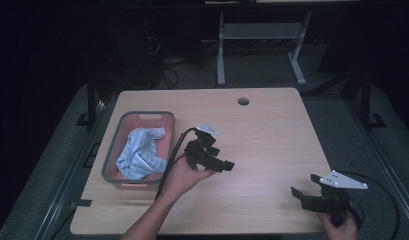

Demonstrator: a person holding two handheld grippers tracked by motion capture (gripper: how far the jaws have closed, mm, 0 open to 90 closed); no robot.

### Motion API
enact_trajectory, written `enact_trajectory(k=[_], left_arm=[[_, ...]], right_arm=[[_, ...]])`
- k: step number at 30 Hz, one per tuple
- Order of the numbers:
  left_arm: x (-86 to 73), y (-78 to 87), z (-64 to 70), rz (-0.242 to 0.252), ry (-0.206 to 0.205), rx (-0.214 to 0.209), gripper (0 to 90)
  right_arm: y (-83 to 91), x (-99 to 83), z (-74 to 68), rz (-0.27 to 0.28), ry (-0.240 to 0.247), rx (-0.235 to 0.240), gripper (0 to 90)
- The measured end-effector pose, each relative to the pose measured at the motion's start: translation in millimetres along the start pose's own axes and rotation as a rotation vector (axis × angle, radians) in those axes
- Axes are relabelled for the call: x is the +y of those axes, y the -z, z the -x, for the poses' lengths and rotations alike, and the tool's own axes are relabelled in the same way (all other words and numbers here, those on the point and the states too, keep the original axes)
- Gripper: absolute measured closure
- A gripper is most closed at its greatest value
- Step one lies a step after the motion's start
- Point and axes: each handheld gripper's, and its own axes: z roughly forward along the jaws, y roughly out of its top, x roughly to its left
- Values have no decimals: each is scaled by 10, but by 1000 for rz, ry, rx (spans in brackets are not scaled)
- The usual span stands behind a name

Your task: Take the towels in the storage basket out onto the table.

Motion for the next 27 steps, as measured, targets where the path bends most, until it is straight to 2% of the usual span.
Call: enact_trajectory(k=[11, 15, 24, 27], left_arm=[[75, 229, -121, 2, 17, 20, 207], [67, 345, -194, 4, 40, 33, 213], [36, 734, -401, 37, 85, 92, 213], [-7, 857, -495, 49, 115, 101, 213]], right_arm=[[16, -21, -3, -4, 7, 3, 138], [19, -22, -6, -5, 0, 2, 138], [18, -19, -7, -5, 5, 2, 138], [19, -23, -9, -4, 10, 0, 138]])
